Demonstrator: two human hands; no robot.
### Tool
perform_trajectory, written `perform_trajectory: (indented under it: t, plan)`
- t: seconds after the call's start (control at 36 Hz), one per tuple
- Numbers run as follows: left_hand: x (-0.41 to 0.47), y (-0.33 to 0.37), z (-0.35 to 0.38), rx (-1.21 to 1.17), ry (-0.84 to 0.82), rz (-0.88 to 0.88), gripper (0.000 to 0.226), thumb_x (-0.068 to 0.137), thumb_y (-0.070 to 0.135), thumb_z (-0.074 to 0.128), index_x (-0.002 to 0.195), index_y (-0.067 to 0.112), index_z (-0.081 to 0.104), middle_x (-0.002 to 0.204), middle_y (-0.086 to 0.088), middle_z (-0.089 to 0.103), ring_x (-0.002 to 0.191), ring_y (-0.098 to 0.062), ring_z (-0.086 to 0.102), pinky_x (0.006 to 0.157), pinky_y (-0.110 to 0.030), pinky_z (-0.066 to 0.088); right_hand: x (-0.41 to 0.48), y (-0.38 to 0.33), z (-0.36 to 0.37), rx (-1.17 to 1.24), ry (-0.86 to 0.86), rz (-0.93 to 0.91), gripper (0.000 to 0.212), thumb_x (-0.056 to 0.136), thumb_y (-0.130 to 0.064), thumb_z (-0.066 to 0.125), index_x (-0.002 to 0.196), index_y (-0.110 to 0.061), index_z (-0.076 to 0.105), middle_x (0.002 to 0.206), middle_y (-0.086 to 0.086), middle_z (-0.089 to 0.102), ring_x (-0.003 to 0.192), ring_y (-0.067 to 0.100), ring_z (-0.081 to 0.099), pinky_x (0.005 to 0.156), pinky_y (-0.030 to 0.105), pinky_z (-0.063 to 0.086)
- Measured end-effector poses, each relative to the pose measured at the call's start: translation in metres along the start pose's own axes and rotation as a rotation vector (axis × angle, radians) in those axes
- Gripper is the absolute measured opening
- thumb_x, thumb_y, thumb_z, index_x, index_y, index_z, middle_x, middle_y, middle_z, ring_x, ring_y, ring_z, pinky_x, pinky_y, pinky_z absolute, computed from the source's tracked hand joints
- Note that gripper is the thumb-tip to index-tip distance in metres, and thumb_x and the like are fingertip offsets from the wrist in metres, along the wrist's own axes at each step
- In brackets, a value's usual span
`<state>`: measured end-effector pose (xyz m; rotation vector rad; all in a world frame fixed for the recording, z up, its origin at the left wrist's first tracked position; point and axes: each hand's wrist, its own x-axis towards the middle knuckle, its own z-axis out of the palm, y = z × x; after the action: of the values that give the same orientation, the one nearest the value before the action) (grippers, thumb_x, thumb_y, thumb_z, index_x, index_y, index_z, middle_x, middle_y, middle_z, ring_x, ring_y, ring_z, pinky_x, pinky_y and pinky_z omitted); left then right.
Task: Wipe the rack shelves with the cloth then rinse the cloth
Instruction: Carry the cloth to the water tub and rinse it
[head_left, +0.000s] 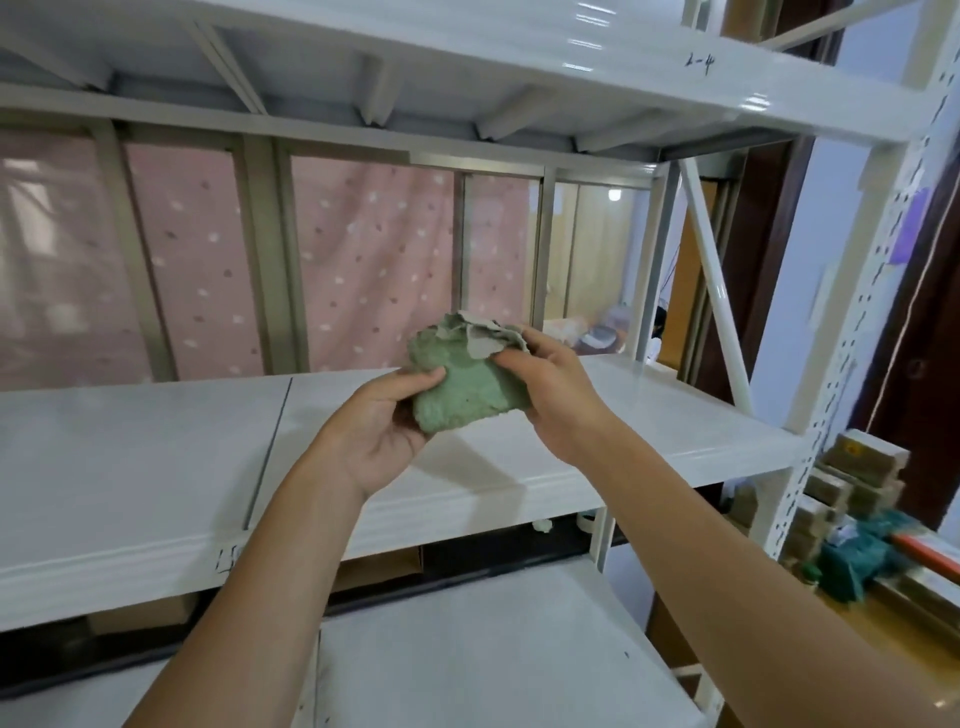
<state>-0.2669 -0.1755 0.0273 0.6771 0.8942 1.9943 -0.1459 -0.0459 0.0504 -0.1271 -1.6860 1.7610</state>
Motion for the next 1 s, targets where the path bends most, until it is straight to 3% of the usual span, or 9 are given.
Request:
perform_trajectory:
  t: [0.11, 0.19, 0.31, 0.42, 0.53, 0.67, 0.75, 0.86, 1.0]
  plan:
    - [0.022, 0.005, -0.007, 0.164, 0.069, 0.132, 0.037, 0.095, 0.003, 0.060, 0.133, 0.005, 0.063, 0.127, -0.014, 0.072, 0.118, -0.029, 0.069, 0.093, -0.040, 0.061, 0.028, 0.012, 0.000, -0.113, 0.025, 0.019, 0.018, 0.096, -0.014, 0.060, 0.107, -0.021, 0.072, 0.103, 0.006, 0.074, 0.091, 0.023, 0.070, 0.071, 0.038, 0.059]
    - [0.038, 0.007, -0.008, 0.262, 0.190, 0.242, 0.031, 0.095, 0.004, 0.065, 0.125, 0.008, 0.066, 0.118, -0.010, 0.076, 0.111, -0.028, 0.072, 0.089, -0.042, 0.060, 0.045, 0.017, -0.003, -0.286, 0.054, 0.022, 0.011, 0.096, -0.029, 0.061, 0.097, -0.027, 0.072, 0.093, 0.000, 0.073, 0.079, 0.021, 0.068, 0.056, 0.035, 0.055]
    - [0.056, 0.014, -0.005, 0.350, 0.253, 0.352, 0.018, 0.092, 0.010, 0.072, 0.110, 0.011, 0.070, 0.108, -0.007, 0.078, 0.103, -0.025, 0.075, 0.086, -0.042, 0.060, 0.070, 0.017, -0.010, -0.350, 0.037, 0.039, 0.027, 0.097, -0.045, 0.057, 0.102, -0.022, 0.070, 0.091, 0.001, 0.074, 0.074, 0.020, 0.071, 0.052, 0.032, 0.054]
    - [0.075, 0.020, -0.005, 0.399, 0.296, 0.377, 0.015, 0.089, 0.016, 0.076, 0.103, 0.013, 0.075, 0.104, -0.010, 0.079, 0.099, -0.026, 0.076, 0.085, -0.044, 0.061, 0.091, 0.018, -0.017, -0.380, 0.024, -0.044, 0.029, 0.098, -0.044, 0.056, 0.105, -0.019, 0.070, 0.085, 0.002, 0.073, 0.067, 0.021, 0.071, 0.049, 0.035, 0.054]
    - [0.091, 0.022, -0.004, 0.446, 0.339, 0.346, 0.021, 0.089, 0.020, 0.077, 0.105, 0.007, 0.074, 0.095, -0.004, 0.079, 0.086, -0.022, 0.075, 0.076, -0.036, 0.061, 0.104, 0.020, -0.030, -0.425, 0.030, -0.141, 0.027, 0.099, -0.042, 0.055, 0.099, -0.017, 0.067, 0.080, 0.007, 0.068, 0.059, 0.024, 0.068, 0.043, 0.035, 0.053]
    - [0.102, 0.009, 0.011, 0.447, 0.356, 0.366, 0.024, 0.091, 0.023, 0.075, 0.107, 0.005, 0.074, 0.094, -0.004, 0.079, 0.082, -0.020, 0.074, 0.063, -0.029, 0.059, 0.113, 0.022, -0.055, -0.725, 0.149, -0.416, 0.042, 0.100, -0.040, 0.052, 0.080, -0.003, 0.049, 0.062, 0.005, 0.049, 0.052, 0.006, 0.043, 0.049, 0.022, 0.034]
    - [0.108, -0.007, 0.029, 0.497, 0.454, 0.478, 0.022, 0.093, 0.027, 0.073, 0.100, 0.006, 0.075, 0.090, -0.005, 0.077, 0.074, -0.020, 0.072, 0.051, -0.027, 0.053, 0.112, 0.017, -0.071, -0.850, 0.142, -0.495, 0.038, 0.101, -0.041, 0.049, 0.078, -0.011, 0.045, 0.057, 0.001, 0.047, 0.053, 0.005, 0.045, 0.052, 0.014, 0.033]
    - [0.109, -0.034, 0.058, 0.611, 0.580, 0.668, 0.035, 0.096, 0.026, 0.069, 0.088, -0.006, 0.059, 0.072, -0.013, 0.054, 0.057, -0.022, 0.052, 0.037, -0.025, 0.039, 0.106, 0.008, -0.095, -0.849, 0.104, -0.525, 0.033, 0.101, -0.045, 0.046, 0.077, -0.023, 0.041, 0.055, -0.004, 0.044, 0.054, 0.009, 0.046, 0.049, 0.020, 0.032]
    - [0.093, -0.061, 0.096, 0.618, 0.664, 0.705, 0.033, 0.095, 0.027, 0.071, 0.067, 0.017, 0.057, 0.054, 0.005, 0.047, 0.046, -0.011, 0.042, 0.039, -0.019, 0.031, 0.086, -0.002, -0.127, -0.795, 0.055, -0.605, 0.033, 0.101, -0.044, 0.047, 0.075, -0.024, 0.039, 0.053, -0.005, 0.044, 0.052, 0.007, 0.044, 0.049, 0.015, 0.031]
